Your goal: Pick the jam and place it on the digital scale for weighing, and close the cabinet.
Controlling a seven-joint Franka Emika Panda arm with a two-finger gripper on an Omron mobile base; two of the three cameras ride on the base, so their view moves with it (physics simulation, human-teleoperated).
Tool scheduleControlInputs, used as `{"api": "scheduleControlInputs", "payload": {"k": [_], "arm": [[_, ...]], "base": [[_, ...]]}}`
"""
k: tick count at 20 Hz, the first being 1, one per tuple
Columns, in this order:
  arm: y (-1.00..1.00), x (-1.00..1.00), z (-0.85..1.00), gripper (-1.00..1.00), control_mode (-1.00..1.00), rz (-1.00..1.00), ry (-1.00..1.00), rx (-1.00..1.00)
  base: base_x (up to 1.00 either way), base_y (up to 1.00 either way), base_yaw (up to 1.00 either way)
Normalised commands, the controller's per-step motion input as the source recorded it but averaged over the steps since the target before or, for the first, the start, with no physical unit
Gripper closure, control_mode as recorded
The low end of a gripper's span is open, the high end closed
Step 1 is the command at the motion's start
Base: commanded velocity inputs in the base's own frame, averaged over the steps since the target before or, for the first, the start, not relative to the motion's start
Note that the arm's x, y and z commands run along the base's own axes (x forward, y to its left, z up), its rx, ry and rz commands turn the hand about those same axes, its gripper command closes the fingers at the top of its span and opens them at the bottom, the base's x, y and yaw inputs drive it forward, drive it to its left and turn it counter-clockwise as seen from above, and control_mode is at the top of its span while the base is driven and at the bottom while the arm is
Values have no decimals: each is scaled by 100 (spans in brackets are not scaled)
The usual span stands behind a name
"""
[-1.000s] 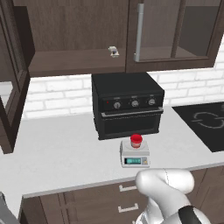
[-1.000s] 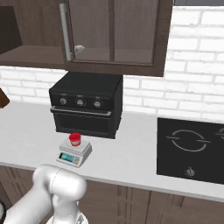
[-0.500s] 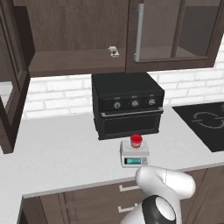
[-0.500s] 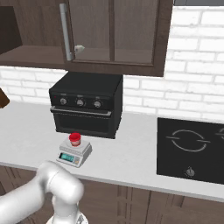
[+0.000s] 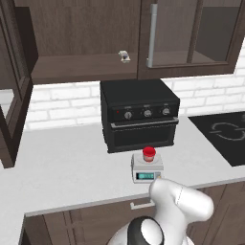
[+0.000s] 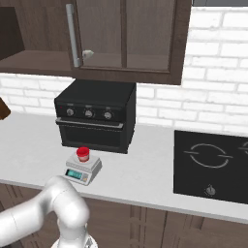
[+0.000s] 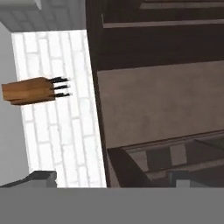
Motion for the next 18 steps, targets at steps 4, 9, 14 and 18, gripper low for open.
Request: {"api": "scheduleControlInputs", "payload": {"k": [4, 9, 14, 18], "arm": [[9, 100, -51, -100, -100, -7, 13, -14], [36, 99, -44, -100, -100, -25, -11, -9], [24, 100, -53, -100, -100, -29, -35, -2], [7, 90, -7, -100, -100, -33, -36, 0]], "base": [[0, 0, 0], [0, 0, 0], [0, 0, 0], [0, 0, 0]]}}
